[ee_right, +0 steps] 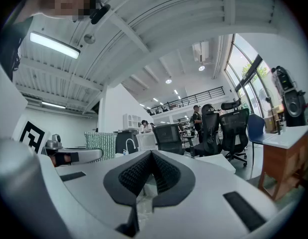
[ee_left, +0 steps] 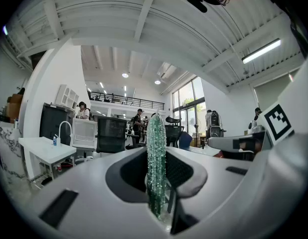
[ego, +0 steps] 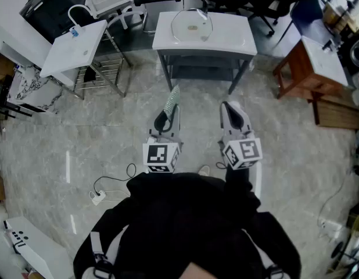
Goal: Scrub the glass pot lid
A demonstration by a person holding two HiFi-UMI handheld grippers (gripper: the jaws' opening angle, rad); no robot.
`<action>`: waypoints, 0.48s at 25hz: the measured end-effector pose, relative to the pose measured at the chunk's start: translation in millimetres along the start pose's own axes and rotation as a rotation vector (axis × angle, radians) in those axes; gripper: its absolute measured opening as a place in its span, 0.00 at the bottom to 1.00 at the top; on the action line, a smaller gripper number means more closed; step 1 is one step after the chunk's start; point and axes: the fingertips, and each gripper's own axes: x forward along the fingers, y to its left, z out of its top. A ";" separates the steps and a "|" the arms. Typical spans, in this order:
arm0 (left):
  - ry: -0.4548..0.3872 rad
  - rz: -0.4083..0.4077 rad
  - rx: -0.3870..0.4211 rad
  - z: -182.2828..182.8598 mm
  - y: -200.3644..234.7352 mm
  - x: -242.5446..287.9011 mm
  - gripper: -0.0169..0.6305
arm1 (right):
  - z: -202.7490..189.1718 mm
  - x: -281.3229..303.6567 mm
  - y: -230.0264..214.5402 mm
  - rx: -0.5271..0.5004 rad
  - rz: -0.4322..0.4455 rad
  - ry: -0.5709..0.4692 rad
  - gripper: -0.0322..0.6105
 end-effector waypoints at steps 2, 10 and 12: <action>-0.005 0.009 -0.001 0.0 -6.6 7.4 0.13 | 1.5 -0.5 -8.0 -0.010 0.009 -0.001 0.03; -0.021 0.052 -0.006 -0.5 -41.3 28.3 0.13 | 14.0 -11.0 -44.6 -0.022 0.060 -0.030 0.03; -0.018 0.065 -0.009 1.0 -48.1 29.7 0.13 | 18.8 -14.2 -49.4 -0.029 0.073 -0.040 0.03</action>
